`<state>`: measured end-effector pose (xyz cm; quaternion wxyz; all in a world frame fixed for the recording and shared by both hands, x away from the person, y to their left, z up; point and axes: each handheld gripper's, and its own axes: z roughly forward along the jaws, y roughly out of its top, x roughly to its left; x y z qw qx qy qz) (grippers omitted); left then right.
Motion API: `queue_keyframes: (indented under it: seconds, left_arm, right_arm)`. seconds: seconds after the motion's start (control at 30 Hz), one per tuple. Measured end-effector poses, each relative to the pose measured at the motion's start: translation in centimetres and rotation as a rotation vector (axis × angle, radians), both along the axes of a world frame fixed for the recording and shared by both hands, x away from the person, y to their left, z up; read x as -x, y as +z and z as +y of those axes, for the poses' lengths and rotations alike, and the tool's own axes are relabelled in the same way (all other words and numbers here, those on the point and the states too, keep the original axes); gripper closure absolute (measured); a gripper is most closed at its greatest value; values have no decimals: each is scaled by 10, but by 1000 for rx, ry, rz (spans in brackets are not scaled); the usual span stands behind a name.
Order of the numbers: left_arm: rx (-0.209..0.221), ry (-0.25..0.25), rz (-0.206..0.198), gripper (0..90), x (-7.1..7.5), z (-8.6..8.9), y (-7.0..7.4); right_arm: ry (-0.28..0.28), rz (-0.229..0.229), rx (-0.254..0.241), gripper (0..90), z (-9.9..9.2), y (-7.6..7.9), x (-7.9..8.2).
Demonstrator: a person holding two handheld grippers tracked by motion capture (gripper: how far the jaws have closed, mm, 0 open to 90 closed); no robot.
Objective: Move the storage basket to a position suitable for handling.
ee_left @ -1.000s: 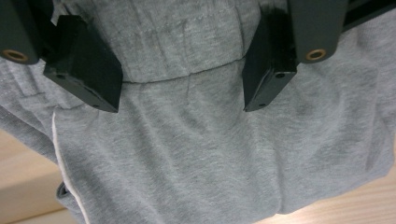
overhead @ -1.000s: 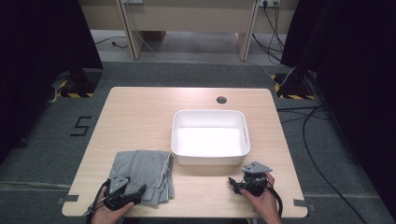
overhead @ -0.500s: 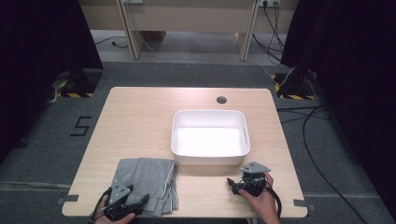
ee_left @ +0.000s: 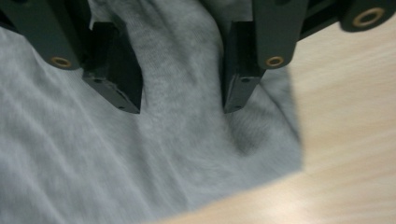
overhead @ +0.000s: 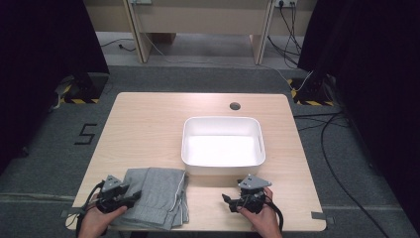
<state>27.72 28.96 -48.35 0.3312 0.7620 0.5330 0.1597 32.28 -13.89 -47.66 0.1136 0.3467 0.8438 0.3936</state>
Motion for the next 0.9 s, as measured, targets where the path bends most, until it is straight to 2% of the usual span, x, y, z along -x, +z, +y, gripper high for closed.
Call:
queue_keyframes:
  seconds: [0.03,0.1,0.13,0.2,0.23,0.27,0.3,0.37,0.4,0.43,0.47,0.5,0.53,0.57,0.6,0.7,0.83,0.9]
  left_arm:
    - [-30,-7,-10,524,2,-6,1]
    - [-34,-15,-11,541,3,-9,1]
    - [-11,-25,-6,543,5,-14,0]
    - [-7,-31,-7,544,6,-17,0]
    - [-10,-66,-6,543,9,-30,1]
    - [-10,-66,-6,541,9,-30,1]
    - [-7,-82,-4,541,10,-39,1]
    - [-6,-87,-10,526,13,-51,1]
    - [-14,-96,-18,511,15,-65,2]
    - [-14,-96,-18,499,15,-65,2]
    - [-28,-104,-23,481,16,-77,2]
    - [-41,-112,-28,473,16,-81,3]
    - [-41,-112,-28,467,16,-81,3]
    - [-35,-132,-16,466,15,-89,3]
    - [-35,-132,-16,466,15,-89,3]
    - [-31,-175,-15,466,14,-106,4]
    - [-38,-199,-14,453,12,-115,5]
    - [-26,-224,3,442,5,-120,5]
  right_arm:
    - [22,0,2,232,7,0,3]
    - [31,-1,-2,232,10,0,4]
    - [48,-4,-10,234,16,0,7]
    - [50,-2,-8,235,17,1,8]
    - [63,-6,-16,235,20,1,10]
    - [63,-6,-16,235,20,1,10]
    - [65,-3,-18,235,21,2,10]
    - [74,12,-50,235,23,3,12]
    - [91,19,-85,234,24,5,14]
    - [91,19,-85,234,24,5,14]
    - [108,23,-111,227,28,8,18]
    - [117,29,-117,225,29,9,20]
    - [117,29,-117,225,29,9,20]
    - [136,37,-124,221,32,11,24]
    - [136,37,-124,221,32,11,24]
    - [149,36,-89,226,37,6,25]
    - [128,42,-55,220,35,1,22]
    - [115,52,-40,218,30,-4,17]
